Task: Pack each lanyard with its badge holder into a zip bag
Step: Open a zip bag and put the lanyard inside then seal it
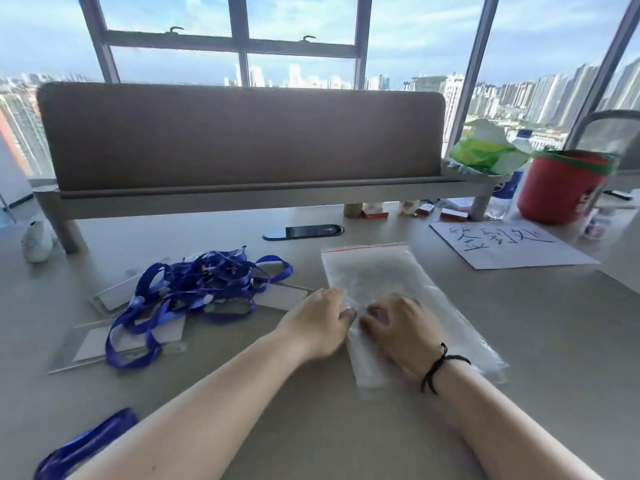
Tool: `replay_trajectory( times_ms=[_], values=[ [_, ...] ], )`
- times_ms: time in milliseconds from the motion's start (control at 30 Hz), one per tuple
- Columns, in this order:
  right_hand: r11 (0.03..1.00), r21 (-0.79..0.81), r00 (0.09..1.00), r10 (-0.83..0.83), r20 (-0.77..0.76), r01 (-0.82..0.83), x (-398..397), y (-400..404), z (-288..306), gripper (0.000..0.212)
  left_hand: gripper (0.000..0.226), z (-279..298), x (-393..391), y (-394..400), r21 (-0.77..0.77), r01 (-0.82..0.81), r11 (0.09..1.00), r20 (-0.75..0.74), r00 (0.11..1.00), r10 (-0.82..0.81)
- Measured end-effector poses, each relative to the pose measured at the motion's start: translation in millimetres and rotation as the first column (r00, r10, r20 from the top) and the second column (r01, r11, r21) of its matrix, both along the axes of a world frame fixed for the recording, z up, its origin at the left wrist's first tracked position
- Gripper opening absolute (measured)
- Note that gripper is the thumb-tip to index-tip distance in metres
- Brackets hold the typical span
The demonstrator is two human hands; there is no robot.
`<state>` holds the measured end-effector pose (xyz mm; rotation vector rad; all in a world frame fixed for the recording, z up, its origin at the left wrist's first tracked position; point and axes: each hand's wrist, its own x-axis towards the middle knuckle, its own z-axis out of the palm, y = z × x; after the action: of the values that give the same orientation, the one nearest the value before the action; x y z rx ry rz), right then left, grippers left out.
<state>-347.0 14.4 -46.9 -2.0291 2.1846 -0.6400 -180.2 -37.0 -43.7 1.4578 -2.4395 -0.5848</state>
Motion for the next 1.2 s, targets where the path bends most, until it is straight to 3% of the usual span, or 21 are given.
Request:
replay_trajectory(
  times_ms=[100,200,333,567,700,867,1067,1200],
  values=[
    [0.997,-0.079,1.000,-0.006,-0.010,0.005,-5,-4,-9,0.028,0.073,-14,-14,1,-0.038,0.028,0.999,0.147,0.989,-0.022],
    [0.995,-0.097,1.000,-0.026,0.017,0.027,-4,-7,-7,0.016,0.073,-22,-16,1,-0.105,0.021,0.994,0.172,0.985,-0.002],
    [0.992,-0.117,0.999,-0.039,-0.001,0.038,-5,-11,-12,0.016,0.060,-23,-12,6,-0.179,-0.003,0.984,0.072,0.997,0.016],
    [0.990,-0.138,0.999,-0.013,0.040,0.018,-7,-13,-14,0.015,0.064,-22,-4,8,-0.214,-0.056,0.975,-0.084,0.996,0.038],
    [0.995,-0.095,0.999,0.037,0.040,-0.033,-9,-10,-12,0.018,0.058,-25,-2,7,-0.270,-0.011,0.963,-0.005,1.000,0.010],
    [0.993,-0.094,0.997,0.073,0.010,-0.072,-9,-10,-14,0.022,0.052,-23,-3,10,-0.280,-0.034,0.959,-0.076,0.997,0.014],
    [0.987,-0.157,0.999,0.034,0.041,-0.027,-9,-10,-15,0.013,0.060,-19,-2,13,-0.176,-0.124,0.977,-0.231,0.970,0.082],
    [0.972,-0.236,0.991,0.021,0.131,0.011,-7,-7,-13,0.012,0.052,-17,2,12,-0.068,-0.162,0.984,-0.401,0.908,0.121]
  ],
)
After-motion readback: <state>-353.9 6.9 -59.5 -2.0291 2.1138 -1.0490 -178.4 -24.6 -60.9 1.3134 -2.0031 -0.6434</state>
